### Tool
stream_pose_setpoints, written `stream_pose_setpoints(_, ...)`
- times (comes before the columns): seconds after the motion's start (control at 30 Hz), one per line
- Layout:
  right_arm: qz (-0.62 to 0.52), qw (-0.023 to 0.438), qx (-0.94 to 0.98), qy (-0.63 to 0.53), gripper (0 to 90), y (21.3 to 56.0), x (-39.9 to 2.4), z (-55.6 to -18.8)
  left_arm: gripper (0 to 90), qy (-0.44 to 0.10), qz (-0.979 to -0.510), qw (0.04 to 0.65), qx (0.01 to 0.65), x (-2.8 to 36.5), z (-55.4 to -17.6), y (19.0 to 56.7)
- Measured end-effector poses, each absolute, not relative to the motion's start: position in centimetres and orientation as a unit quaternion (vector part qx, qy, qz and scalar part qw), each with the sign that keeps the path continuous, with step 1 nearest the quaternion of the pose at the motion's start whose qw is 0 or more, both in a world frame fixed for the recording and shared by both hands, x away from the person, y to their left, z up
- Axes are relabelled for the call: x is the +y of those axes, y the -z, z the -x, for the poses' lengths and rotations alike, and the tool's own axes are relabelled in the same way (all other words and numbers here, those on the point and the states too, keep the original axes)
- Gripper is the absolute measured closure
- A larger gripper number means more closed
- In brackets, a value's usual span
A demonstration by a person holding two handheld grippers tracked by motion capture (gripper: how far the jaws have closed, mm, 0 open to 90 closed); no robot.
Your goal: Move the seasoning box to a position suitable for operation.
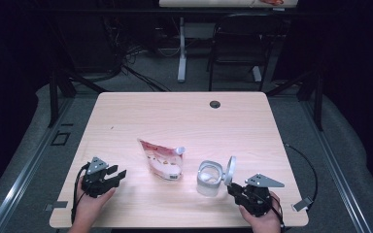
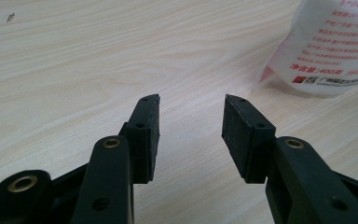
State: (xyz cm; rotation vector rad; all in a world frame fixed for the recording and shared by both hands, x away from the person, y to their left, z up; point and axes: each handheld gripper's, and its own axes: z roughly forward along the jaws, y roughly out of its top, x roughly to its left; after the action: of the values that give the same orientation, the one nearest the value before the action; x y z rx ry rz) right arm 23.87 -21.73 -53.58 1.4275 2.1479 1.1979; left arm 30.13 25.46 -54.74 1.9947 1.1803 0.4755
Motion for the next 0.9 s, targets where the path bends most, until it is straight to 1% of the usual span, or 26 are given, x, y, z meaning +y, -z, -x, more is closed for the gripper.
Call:
stream_pose_setpoints(0.07, -0.502, 0.149, 0.744, -0.414, 81.4, 53.6, -21.8, -24.1, 56.8, -0.186, -0.781, 0.378, 0.462, 25.4, -30.2, 54.8)
stream_pose_setpoints(0.27, -0.5, 0.147, 0.747, -0.412, 82.6, 53.7, -21.8, -24.3, 56.8, -0.186, -0.78, 0.38, 0.461, 25.3, -30.2, 54.8)
stream_pose_setpoints(0.57, -0.508, 0.162, 0.741, -0.409, 82.0, 53.7, -22.2, -24.8, 56.8, -0.186, -0.781, 0.379, 0.461, 25.4, -30.2, 54.8)
stream_pose_setpoints(0.9, -0.519, 0.16, 0.727, -0.419, 80.5, 53.9, -22.9, -26.5, 56.8, -0.184, -0.783, 0.377, 0.46, 25.2, -30.2, 54.8)
